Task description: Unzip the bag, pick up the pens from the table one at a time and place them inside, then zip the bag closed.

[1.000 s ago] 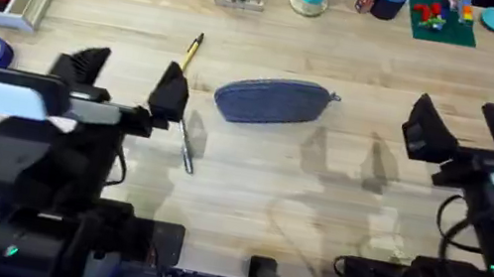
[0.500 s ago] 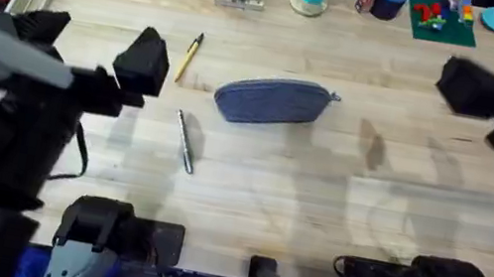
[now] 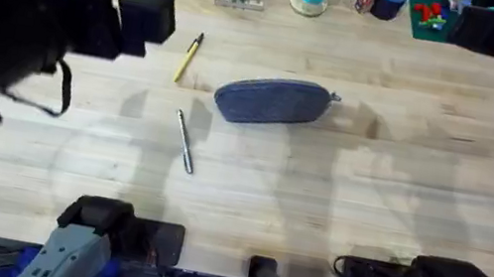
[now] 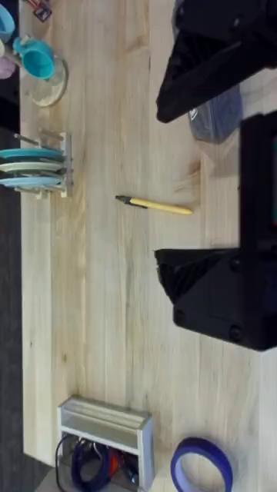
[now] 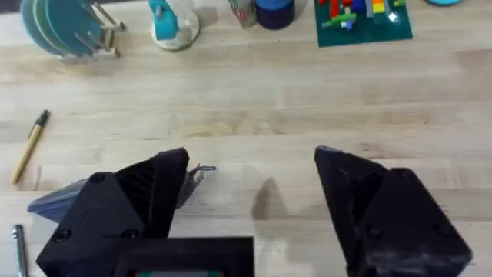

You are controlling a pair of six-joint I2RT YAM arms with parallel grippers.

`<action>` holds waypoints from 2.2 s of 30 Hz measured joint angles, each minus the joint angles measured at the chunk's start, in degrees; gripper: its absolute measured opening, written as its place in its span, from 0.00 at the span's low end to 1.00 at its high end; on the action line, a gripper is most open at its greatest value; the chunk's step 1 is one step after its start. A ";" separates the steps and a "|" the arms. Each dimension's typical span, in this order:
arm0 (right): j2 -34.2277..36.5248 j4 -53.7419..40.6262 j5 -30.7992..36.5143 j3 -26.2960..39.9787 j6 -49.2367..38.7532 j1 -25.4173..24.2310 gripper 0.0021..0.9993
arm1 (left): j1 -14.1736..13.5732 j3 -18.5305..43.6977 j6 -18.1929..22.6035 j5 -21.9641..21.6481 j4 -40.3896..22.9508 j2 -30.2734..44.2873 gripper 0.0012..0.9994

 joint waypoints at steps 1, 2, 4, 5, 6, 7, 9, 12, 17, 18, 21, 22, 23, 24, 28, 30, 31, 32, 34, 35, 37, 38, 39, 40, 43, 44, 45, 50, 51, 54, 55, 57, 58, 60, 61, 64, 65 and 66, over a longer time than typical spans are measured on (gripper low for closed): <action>0.83 -0.55 0.00 0.76 0.00 0.00 1.00 | 0.00 1.34 -0.02 0.30 -0.63 1.51 0.99; 1.73 -0.93 0.00 1.46 0.00 0.00 1.00 | 0.01 2.44 -0.02 0.57 -1.08 2.82 0.99; 3.10 -1.36 0.00 2.30 0.00 0.03 1.00 | 0.02 4.62 -0.02 1.25 -2.01 5.55 0.99; 3.64 -1.39 0.00 2.51 0.00 0.09 1.00 | 0.01 5.72 -0.02 1.86 -2.61 6.96 0.99; 4.12 -1.44 0.00 2.57 0.00 0.24 1.00 | 0.00 6.50 -0.04 2.26 -2.87 8.02 0.99; 4.52 -1.57 0.00 2.57 0.00 0.38 1.00 | 0.02 7.37 -0.03 2.81 -3.21 9.19 0.99; 5.16 -1.68 0.00 2.57 0.00 0.61 1.00 | 0.00 8.67 -0.02 4.05 -3.45 10.92 0.99; 5.46 -1.66 0.00 2.57 0.00 0.68 1.00 | 0.00 9.53 -0.03 5.35 -3.58 12.44 0.99; 5.46 -1.19 0.00 2.62 -0.01 0.68 1.00 | 0.00 9.64 -0.04 6.29 -6.43 12.79 0.99; 5.46 -1.07 0.00 2.62 0.00 0.68 1.00 | 0.02 9.64 -0.04 6.42 -6.57 12.79 0.99; 5.46 -1.04 0.00 2.64 -0.01 0.68 1.00 | 0.01 9.67 -0.04 6.50 -7.48 12.78 0.99; 5.46 -1.04 0.00 2.64 0.00 0.68 1.00 | 0.02 9.67 -0.04 6.55 -8.22 12.77 0.99; 5.46 -1.04 0.00 2.64 0.00 0.68 1.00 | 0.02 9.67 -0.04 6.58 -8.98 12.79 0.99; 5.46 -1.02 0.00 2.64 0.00 0.68 1.00 | 0.00 9.67 -0.04 6.58 -9.44 12.79 0.99; 5.46 -0.85 0.00 2.64 0.00 0.68 1.00 | 0.00 9.67 -0.04 6.60 -9.57 12.79 0.99; 5.45 -0.85 0.00 2.64 0.00 0.68 1.00 | 0.00 9.67 -0.04 6.73 -9.57 12.82 0.99; 5.46 -0.85 0.00 2.64 0.00 0.68 1.00 | 0.00 9.67 -0.03 7.01 -9.57 12.83 0.99; 5.44 -0.85 0.00 2.64 0.00 0.68 1.00 | 0.00 9.67 0.05 7.64 -9.56 12.88 0.99; 5.45 -0.83 0.00 2.64 0.00 0.68 1.00 | 0.02 9.67 1.58 9.57 -9.56 12.94 0.99; 5.46 -0.83 0.00 2.64 0.00 0.68 1.00 | 0.02 9.67 2.82 10.79 -9.57 12.94 0.99; 5.46 -0.83 0.00 2.64 0.00 0.68 1.00 | 0.02 9.67 6.52 14.27 -9.64 12.94 0.99; 5.44 -0.81 0.00 2.64 0.00 0.68 1.00 | 0.02 9.67 8.57 16.05 -9.76 13.01 0.99; 5.46 -0.81 0.00 2.64 0.00 0.68 1.00 | 0.02 9.67 10.60 17.75 -9.81 13.10 0.99; 5.46 -0.81 0.00 2.64 0.00 0.68 1.00 | 0.09 9.69 12.51 19.33 -9.81 13.30 0.99; 5.46 -0.82 0.00 2.64 0.00 0.68 1.00 | 1.14 9.69 18.31 24.32 -9.85 14.49 0.99; 5.46 -0.82 0.00 2.64 0.00 0.68 1.00 | 1.86 9.69 20.57 26.37 -9.96 15.12 0.99; 5.46 -0.80 0.00 2.64 0.00 0.68 1.00 | 2.72 9.69 23.01 28.67 -10.22 15.81 0.99; 5.45 -0.80 0.00 2.64 0.00 0.68 1.00 | 7.89 9.69 36.23 40.32 -13.97 19.69 0.99; 5.44 -0.80 0.00 2.64 0.00 0.68 1.00 | 9.07 9.69 39.12 42.71 -15.03 20.51 0.99; 5.46 -0.80 0.00 2.64 0.00 0.68 1.00 | 12.16 9.69 47.25 48.99 -18.48 23.11 0.99; 5.46 -0.80 0.00 2.64 0.00 0.68 1.00 | 12.91 9.69 49.52 50.53 -19.47 23.89 0.99; 5.46 -0.80 0.00 2.64 0.00 0.68 1.00 | 14.21 9.69 54.61 53.49 -21.87 25.86 0.99; 5.46 -0.80 0.00 2.64 0.00 0.68 1.00 | 14.60 9.69 56.84 54.65 -22.79 26.84 0.99; 5.45 -0.80 -0.02 2.64 0.00 0.68 1.00 | 15.10 9.69 61.44 56.76 -24.56 29.18 0.99; 5.46 -0.80 -0.07 2.64 0.00 0.68 1.00 | 15.15 9.69 63.49 57.63 -25.32 30.34 0.99; 5.46 -0.80 -0.68 2.64 0.00 0.68 1.00 | 15.15 9.69 69.27 59.64 -26.92 34.21 0.99; 5.44 -0.80 -0.91 2.64 0.00 0.68 1.00 | 15.15 9.69 70.98 60.25 -27.15 35.56 0.99; 5.46 -0.80 -1.10 2.64 0.00 0.68 1.00 | 15.15 9.69 72.28 60.64 -27.24 36.57 0.99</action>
